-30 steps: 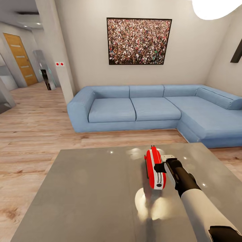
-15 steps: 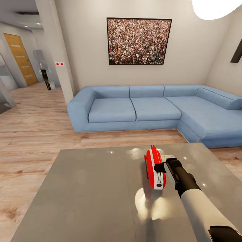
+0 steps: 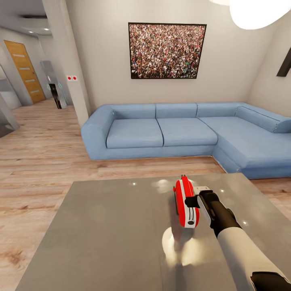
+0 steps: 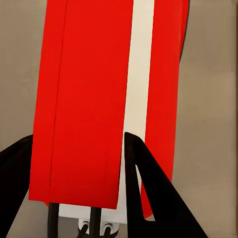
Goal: Turn on the radio receiver that's on the table in the living room.
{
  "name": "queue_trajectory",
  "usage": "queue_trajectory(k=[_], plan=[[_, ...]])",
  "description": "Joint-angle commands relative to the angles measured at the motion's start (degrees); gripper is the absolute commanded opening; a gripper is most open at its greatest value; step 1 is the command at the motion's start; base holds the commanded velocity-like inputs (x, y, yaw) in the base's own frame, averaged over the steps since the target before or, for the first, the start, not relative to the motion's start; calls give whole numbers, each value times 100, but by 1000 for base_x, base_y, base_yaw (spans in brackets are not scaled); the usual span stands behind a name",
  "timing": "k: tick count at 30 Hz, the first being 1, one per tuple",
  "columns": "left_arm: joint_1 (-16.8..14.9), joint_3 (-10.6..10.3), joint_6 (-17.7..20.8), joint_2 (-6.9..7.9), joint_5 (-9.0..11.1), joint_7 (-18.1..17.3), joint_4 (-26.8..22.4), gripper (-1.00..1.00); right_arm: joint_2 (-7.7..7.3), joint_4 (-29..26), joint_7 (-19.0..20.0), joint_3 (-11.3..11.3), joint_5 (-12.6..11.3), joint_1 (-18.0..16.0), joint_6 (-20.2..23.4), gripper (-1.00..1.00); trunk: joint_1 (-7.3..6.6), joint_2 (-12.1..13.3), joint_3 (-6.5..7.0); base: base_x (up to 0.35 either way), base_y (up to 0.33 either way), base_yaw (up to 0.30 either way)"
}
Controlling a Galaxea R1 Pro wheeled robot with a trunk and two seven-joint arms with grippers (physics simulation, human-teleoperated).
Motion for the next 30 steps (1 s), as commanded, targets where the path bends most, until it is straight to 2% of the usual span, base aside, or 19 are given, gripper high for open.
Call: queue_trajectory(k=[1, 30], plan=[[-1, 0, 0, 1, 0, 0, 0, 100, 0, -1, 0, 0, 2, -1, 0, -100, -23, 41, 19, 0, 0, 0], [1, 7, 0, 14, -1, 2, 0, 100, 0, -1, 19, 22, 34, -2, 0, -100, -660, 1205, 539, 0, 0, 0]])
